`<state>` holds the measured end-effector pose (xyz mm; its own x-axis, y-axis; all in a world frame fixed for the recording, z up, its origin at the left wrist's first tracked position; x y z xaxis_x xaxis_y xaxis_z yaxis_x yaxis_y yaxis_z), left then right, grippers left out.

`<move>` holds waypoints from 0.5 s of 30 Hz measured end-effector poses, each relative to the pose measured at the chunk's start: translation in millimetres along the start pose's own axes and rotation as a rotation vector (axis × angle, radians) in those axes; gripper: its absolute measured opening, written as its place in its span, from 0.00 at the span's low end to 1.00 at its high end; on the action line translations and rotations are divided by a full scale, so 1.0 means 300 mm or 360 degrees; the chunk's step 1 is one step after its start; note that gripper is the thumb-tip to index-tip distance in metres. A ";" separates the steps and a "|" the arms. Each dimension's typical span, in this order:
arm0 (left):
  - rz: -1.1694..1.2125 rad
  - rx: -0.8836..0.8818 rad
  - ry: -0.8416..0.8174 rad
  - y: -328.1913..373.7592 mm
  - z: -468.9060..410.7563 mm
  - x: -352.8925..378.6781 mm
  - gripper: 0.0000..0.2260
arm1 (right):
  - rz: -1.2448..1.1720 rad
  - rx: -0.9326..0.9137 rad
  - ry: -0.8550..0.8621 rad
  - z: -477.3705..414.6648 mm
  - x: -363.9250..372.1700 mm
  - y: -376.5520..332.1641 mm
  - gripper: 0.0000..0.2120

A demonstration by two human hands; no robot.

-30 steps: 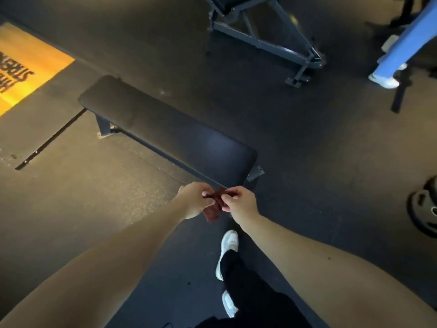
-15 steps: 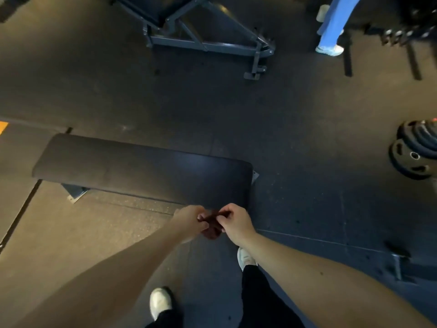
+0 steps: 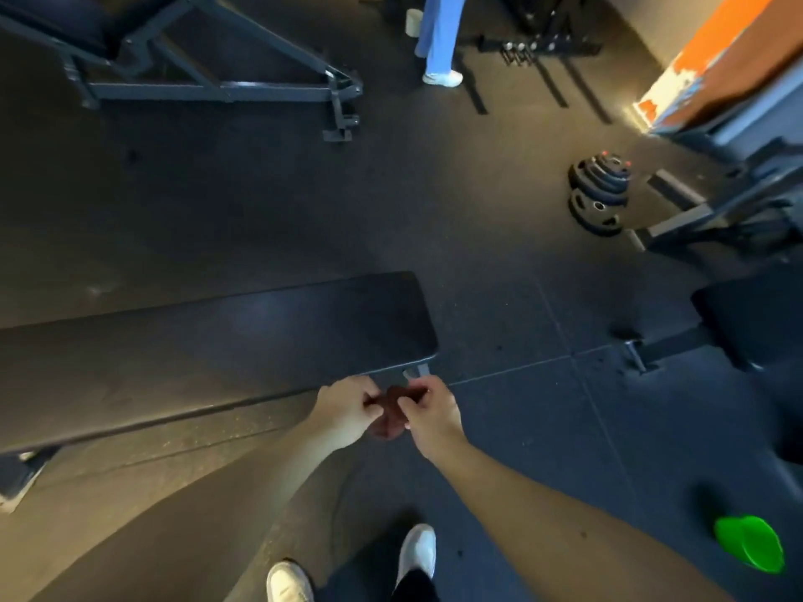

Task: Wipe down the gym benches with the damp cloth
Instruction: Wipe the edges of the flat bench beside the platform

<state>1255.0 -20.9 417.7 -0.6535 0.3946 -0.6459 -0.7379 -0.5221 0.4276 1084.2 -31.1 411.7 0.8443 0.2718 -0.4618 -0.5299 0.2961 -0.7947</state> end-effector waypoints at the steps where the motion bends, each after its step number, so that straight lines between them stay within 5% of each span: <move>1: 0.0023 0.0005 -0.0007 0.003 0.006 0.015 0.07 | -0.0029 0.0039 0.0061 0.013 -0.010 0.026 0.15; 6: 0.0075 0.0021 0.0011 0.041 -0.026 0.129 0.03 | -0.0328 0.0292 0.0409 0.026 -0.053 0.213 0.21; 15: 0.0013 0.0445 0.0447 0.013 -0.510 0.478 0.08 | -0.0884 0.0065 0.0774 -0.283 0.076 0.668 0.10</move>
<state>1184.1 -82.2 230.0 -0.6168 0.1486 -0.7730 -0.7754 -0.2834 0.5643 1004.0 -43.4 208.4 0.9238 -0.3616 -0.1258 -0.0089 0.3084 -0.9512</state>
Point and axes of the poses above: each hand's wrist, its own z-axis away from the middle knuckle, its own x-axis out of the palm, y = z × x, the point moved 9 cm from there along -z, towards the middle knuckle, and after that the axes turned 13 degrees about -x, right-handed, at the moved point
